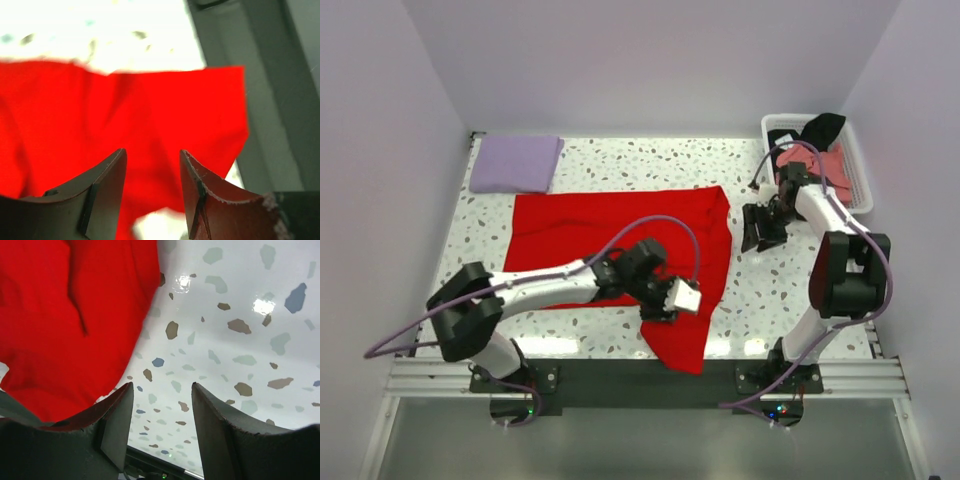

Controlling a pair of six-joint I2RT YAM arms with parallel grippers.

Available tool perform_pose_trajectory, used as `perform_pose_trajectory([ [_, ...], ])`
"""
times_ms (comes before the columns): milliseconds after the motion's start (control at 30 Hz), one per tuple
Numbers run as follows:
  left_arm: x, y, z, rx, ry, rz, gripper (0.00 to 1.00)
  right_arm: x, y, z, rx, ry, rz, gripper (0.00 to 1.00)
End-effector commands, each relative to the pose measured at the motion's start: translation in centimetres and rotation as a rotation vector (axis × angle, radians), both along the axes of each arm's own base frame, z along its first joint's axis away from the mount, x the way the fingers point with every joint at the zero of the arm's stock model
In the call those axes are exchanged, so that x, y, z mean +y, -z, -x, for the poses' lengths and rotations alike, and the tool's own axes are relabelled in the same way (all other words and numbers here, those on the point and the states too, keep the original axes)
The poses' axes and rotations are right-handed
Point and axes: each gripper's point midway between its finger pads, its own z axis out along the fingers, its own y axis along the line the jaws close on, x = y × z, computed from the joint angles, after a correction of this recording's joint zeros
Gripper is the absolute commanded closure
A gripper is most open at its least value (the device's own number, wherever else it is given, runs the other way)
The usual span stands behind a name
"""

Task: Fold and stack the t-shirts
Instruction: Fold the tshirt

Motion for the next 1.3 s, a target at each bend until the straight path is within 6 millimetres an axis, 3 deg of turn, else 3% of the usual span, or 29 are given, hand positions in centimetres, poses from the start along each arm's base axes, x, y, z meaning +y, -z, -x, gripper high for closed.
perform_pose_trajectory([
  [0, -5.0, 0.9, 1.6, -0.073, 0.02, 0.043, 0.48, -0.2, -2.5, -0.3, -0.08, 0.042, -0.022, 0.46],
  [33, -6.1, 1.3, 3.3, -0.079, 0.058, 0.036, 0.48, -0.5, -2.6, -0.1, -0.08, 0.05, -0.019, 0.46],
  [67, -6.8, 2.6, 3.6, -0.077, 0.063, 0.014, 0.48, -0.8, -2.6, -0.1, -0.081, 0.061, -0.017, 0.46],
  [133, -8.6, 2.4, 4.3, -0.099, 0.057, 0.036, 0.47, -1.0, -2.8, 0.1, -0.081, 0.066, -0.022, 0.46],
  [300, -10.3, 5.4, 4.3, -0.11, 0.028, -0.022, 0.46, -1.2, -3.2, 0.2, -0.096, 0.061, -0.025, 0.46],
  [367, -10.0, 7.0, 3.9, -0.119, 0.013, -0.062, 0.48, -1.1, -3.3, 0.2, -0.092, 0.051, -0.034, 0.46],
  [400, -9.8, 7.4, 3.8, -0.121, 0.016, -0.075, 0.51, -1.1, -3.3, 0.2, -0.093, 0.048, -0.034, 0.46],
  [500, -8.7, 8.6, 4.1, -0.098, 0.024, -0.129, 0.73, -1.1, -3.6, 0.0, -0.102, 0.035, -0.036, 0.46],
  [633, -7.9, 7.4, 3.0, -0.062, -0.008, -0.113, 1.0, -0.8, -3.7, -0.4, -0.109, 0.026, -0.054, 0.46],
  [667, -8.1, 6.4, 2.6, -0.039, -0.02, -0.092, 1.0, -0.7, -3.7, -0.5, -0.109, 0.023, -0.062, 0.46],
  [700, -7.9, 5.4, 1.0, -0.025, -0.058, -0.067, 1.0, -0.3, -3.5, -0.5, -0.1, 0.015, -0.08, 0.46],
  [733, -8.1, 2.6, 0.2, -0.017, -0.079, 0.005, 1.0, -0.2, -3.5, -0.5, -0.1, 0.011, -0.089, 0.47],
  [767, -7.9, 0.8, 0.3, 0.051, -0.082, 0.056, 1.0, -0.1, -3.5, -0.6, -0.098, 0.009, -0.098, 0.47],
  [800, -7.0, -1.0, -1.9, 0.078, -0.132, 0.103, 1.0, 0.0, -3.4, -0.6, -0.093, 0.01, -0.106, 0.48],
  [833, -6.5, -5.0, -3.0, 0.073, -0.151, 0.21, 1.0, 0.2, -3.4, -0.8, -0.095, 0.006, -0.115, 0.48],
  [867, -5.6, -6.3, -3.3, 0.135, -0.166, 0.258, 1.0, 0.2, -3.4, -0.9, -0.095, 0.006, -0.118, 0.48],
  [900, -3.9, -7.7, -6.1, 0.133, -0.235, 0.301, 1.0, 0.2, -3.4, -1.0, -0.096, 0.006, -0.118, 0.48],
  [933, -2.6, -9.7, -6.9, 0.114, -0.258, 0.346, 1.0, 0.2, -3.5, -1.3, -0.102, 0.006, -0.122, 0.48],
  [967, -1.3, -9.3, -7.3, 0.133, -0.281, 0.344, 1.0, 0.3, -3.4, -1.4, -0.101, 0.008, -0.126, 0.47],
  [1000, 0.8, -9.3, -9.7, 0.122, -0.353, 0.353, 1.0, 0.3, -3.3, -1.5, -0.1, 0.011, -0.128, 0.47],
  [1033, 2.1, -9.3, -10.5, 0.114, -0.385, 0.359, 1.0, 0.5, -3.3, -1.9, -0.105, 0.011, -0.136, 0.47],
  [1100, 5.5, -6.5, -12.9, 0.14, -0.502, 0.306, 1.0, 0.6, -3.2, -2.3, -0.103, 0.017, -0.15, 0.47],
  [1200, 8.8, -2.4, -14.7, 0.213, -0.617, 0.227, 1.0, 1.2, -3.2, -3.1, -0.104, 0.015, -0.168, 0.47],
  [1267, 9.6, -0.3, -15.1, 0.246, -0.651, 0.189, 1.0, 1.8, -3.1, -3.4, -0.098, 0.02, -0.182, 0.47],
])
